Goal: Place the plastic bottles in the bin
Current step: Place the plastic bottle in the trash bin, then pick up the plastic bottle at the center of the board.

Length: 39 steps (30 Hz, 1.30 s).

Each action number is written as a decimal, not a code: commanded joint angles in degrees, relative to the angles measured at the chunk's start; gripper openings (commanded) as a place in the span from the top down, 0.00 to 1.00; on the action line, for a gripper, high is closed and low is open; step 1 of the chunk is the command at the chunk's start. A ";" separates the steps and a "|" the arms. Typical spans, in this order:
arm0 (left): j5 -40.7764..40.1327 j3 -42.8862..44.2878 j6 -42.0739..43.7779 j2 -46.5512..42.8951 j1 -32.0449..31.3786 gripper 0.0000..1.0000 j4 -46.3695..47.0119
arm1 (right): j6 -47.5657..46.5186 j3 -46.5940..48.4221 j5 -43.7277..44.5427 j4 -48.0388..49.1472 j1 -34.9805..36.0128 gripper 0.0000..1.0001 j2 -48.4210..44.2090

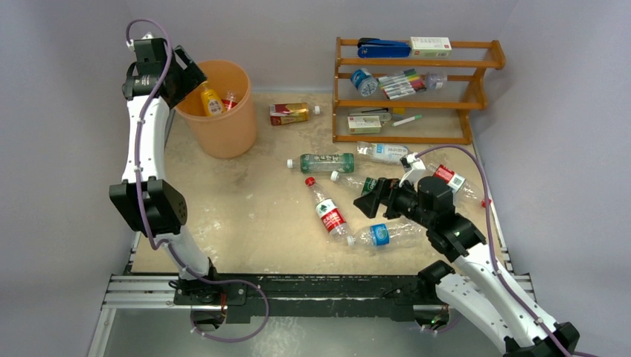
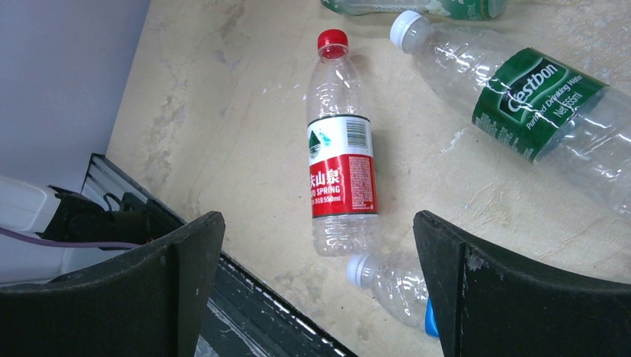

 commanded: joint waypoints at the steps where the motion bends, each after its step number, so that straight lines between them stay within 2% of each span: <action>1: 0.27 -0.54 2.20 -8.61 -5.09 0.18 -0.26 | 0.80 -0.40 -0.92 4.21 -0.15 0.00 0.86; 4: -2.43 -3.19 2.31 -11.76 -9.63 0.18 -0.41 | 0.92 -0.50 -1.12 4.72 -0.13 0.00 1.33; 9: -2.18 -11.54 0.35 -17.07 -13.27 0.16 2.62 | 0.87 -0.92 -1.19 5.48 -0.16 0.00 2.16; 15: -7.33 -17.87 0.41 -21.24 -19.66 0.15 2.43 | 1.16 -2.04 -1.92 7.74 -0.11 0.00 3.59; 21: -9.66 -28.92 -1.42 -25.73 -25.30 0.15 5.59 | 2.05 -3.76 -3.16 10.99 -0.10 0.00 5.14; 39: -14.31 -49.96 -9.01 -29.27 -39.21 0.14 14.27 | 3.32 -6.82 -5.07 15.46 -0.13 0.00 7.05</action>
